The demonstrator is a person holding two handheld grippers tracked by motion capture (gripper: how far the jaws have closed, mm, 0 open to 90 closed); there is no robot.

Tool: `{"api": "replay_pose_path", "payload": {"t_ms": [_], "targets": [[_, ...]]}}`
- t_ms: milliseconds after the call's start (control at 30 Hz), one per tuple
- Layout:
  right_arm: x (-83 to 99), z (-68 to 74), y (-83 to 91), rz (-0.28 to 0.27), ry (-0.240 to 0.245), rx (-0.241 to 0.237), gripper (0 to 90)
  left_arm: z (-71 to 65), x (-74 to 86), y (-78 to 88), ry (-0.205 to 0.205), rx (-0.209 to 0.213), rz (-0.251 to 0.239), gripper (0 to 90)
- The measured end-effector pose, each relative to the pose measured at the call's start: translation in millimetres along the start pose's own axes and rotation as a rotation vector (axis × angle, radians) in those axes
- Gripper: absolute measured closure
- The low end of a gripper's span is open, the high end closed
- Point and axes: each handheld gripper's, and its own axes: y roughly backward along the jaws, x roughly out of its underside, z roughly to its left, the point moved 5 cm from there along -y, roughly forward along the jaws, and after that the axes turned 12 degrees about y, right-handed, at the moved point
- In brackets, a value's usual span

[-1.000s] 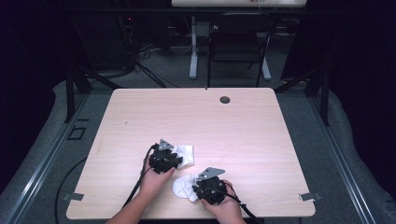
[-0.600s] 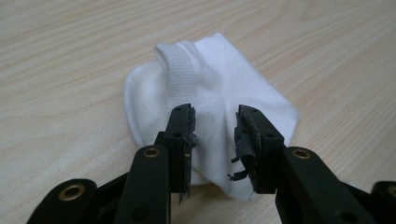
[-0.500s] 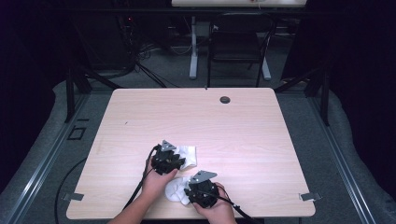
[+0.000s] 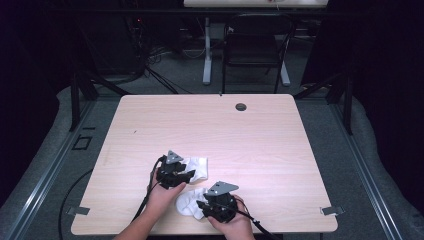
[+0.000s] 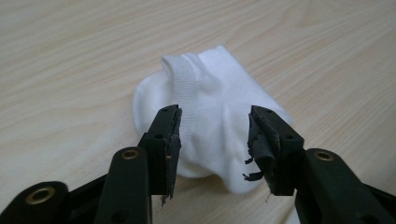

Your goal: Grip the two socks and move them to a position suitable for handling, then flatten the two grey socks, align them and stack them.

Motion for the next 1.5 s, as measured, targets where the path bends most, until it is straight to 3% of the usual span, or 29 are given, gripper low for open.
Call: {"api": "replay_pose_path", "payload": {"t_ms": [67, 200, 367, 467, 567, 633, 700, 800, 900, 1000, 1133, 1200, 1267, 1333, 1367, 1500], "targets": [[-1.3, -5.4, 6.9, -0.030, -0.022, 0.017, 55.7, 2.3, 1.0, 15.6, -0.004, 0.017, -0.008, 52.7], [-1.7, -16.4, 14.9, -0.027, -0.050, 0.049, 45.1, 6.9, 8.4, 43.5, 0.000, 0.042, -0.020, 51.3], [-4.8, -24.2, 21.1, -0.046, -0.077, 0.051, 32.1, 15.4, 21.7, 73.3, 0.055, 0.071, -0.044, 49.5], [-5.3, -25.1, 23.3, -0.035, -0.086, 0.040, 21.6, 19.5, 31.4, 83.0, 0.074, 0.069, -0.045, 49.4], [-2.1, -24.6, 21.6, 0.020, -0.091, 0.072, 18.3, 20.9, 39.4, 84.0, 0.080, 0.058, -0.036, 49.4], [-1.5, -25.6, 20.2, 0.026, -0.057, 0.112, 20.4, 18.0, 42.4, 83.3, 0.068, 0.055, -0.030, 49.4], [-2.1, -24.9, 19.0, 0.039, -0.037, 0.117, 21.9, 14.6, 44.9, 83.4, 0.046, 0.046, -0.028, 49.4], [-3.3, -21.7, 19.7, 0.020, -0.001, 0.122, 34.4, 10.9, 48.3, 82.4, 0.050, 0.066, -0.019, 49.4], [-4.7, -18.7, 20.7, -0.004, -0.018, 0.053, 46.8, 10.9, 51.0, 78.4, 0.047, 0.070, -0.008, 49.4], [-5.9, -16.2, 20.6, -0.042, -0.010, 0.052, 47.5, 9.4, 53.7, 74.1, 0.018, 0.075, -0.008, 49.2], [-8.5, -11.4, 18.8, -0.055, 0.035, 0.074, 48.0, 6.3, 56.0, 71.4, -0.010, 0.079, -0.019, 46.4], [-10.0, -8.7, 15.9, -0.050, 0.048, 0.059, 49.7, 4.2, 56.0, 70.1, -0.025, 0.086, -0.026, 46.9], [-11.7, -5.8, 12.3, -0.048, 0.069, 0.067, 55.6, 2.2, 57.2, 67.8, -0.041, 0.085, -0.019, 49.3], [-13.0, -1.8, 10.3, -0.051, 0.065, 0.036, 62.8, 1.3, 59.2, 65.5, -0.054, 0.075, -0.005, 51.4], [-13.1, 3.0, 6.7, -0.045, 0.075, 0.009, 66.8, 0.1, 60.9, 64.0, -0.066, 0.063, 0.008, 59.4], [-9.3, 10.2, -1.0, -0.015, 0.088, -0.025, 71.0, -4.5, 63.6, 61.6, -0.073, 0.090, 0.036, 67.6]]}}
